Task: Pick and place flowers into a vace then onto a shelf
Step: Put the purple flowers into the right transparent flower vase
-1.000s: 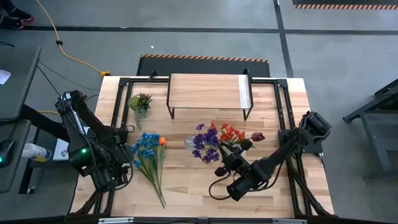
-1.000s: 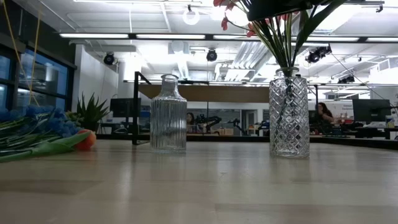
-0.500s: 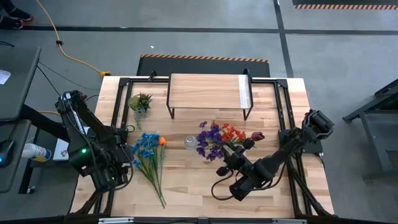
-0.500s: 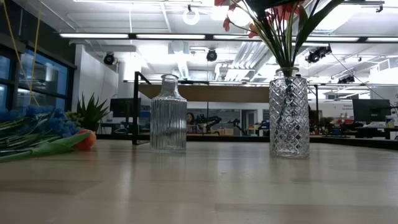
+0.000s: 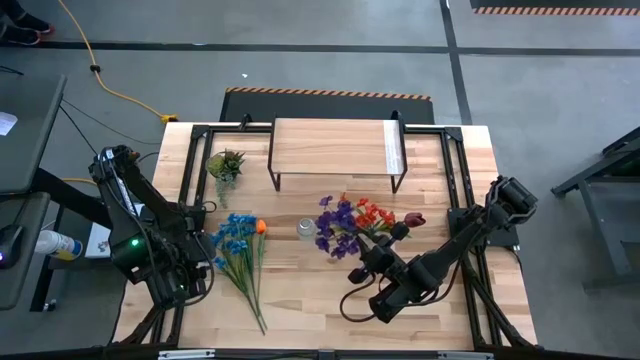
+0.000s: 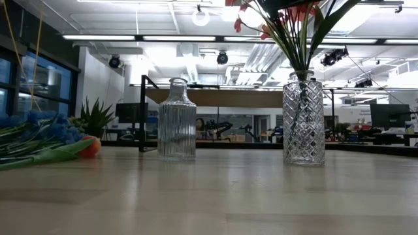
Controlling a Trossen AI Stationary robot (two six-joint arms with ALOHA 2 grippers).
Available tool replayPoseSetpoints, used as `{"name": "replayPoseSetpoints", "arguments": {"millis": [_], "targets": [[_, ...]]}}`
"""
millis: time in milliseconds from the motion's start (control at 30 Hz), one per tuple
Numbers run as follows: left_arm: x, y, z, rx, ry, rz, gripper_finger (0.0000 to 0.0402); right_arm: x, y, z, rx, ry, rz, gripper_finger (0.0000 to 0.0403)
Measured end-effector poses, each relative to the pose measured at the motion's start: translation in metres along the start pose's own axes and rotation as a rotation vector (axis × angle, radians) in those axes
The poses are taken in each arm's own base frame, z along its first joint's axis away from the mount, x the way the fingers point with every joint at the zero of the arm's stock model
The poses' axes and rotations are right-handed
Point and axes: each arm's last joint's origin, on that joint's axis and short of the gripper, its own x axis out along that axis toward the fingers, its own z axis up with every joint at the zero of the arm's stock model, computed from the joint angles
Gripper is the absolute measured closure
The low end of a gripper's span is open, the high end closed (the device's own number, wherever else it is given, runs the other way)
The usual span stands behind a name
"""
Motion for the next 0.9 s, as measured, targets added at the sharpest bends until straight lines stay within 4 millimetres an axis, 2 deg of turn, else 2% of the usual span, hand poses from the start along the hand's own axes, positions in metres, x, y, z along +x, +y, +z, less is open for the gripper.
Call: {"name": "replayPoseSetpoints", "arguments": {"millis": [200, 300, 533, 900], "targets": [[0.0, 0.0, 0.0, -0.006, -0.002, 0.001, 0.0149, 0.0, -0.0004, -0.0017, 0.014, 0.031, 0.023, 0.0385], [0.0, 0.0, 0.0, -0.006, -0.002, 0.001, 0.0149, -0.0001, -0.0006, -0.0027, 0.021, 0.047, 0.034, 0.0395], [0.0001, 0.0, 0.0, -0.006, -0.002, 0.0, 0.0149, -0.0001, -0.0011, -0.0044, 0.043, 0.077, 0.052, 0.0376], [0.0, 0.0, 0.0001, -0.006, -0.006, 0.002, 0.0149, -0.0001, -0.0012, -0.0044, 0.022, 0.074, 0.05, 0.0369]]}}
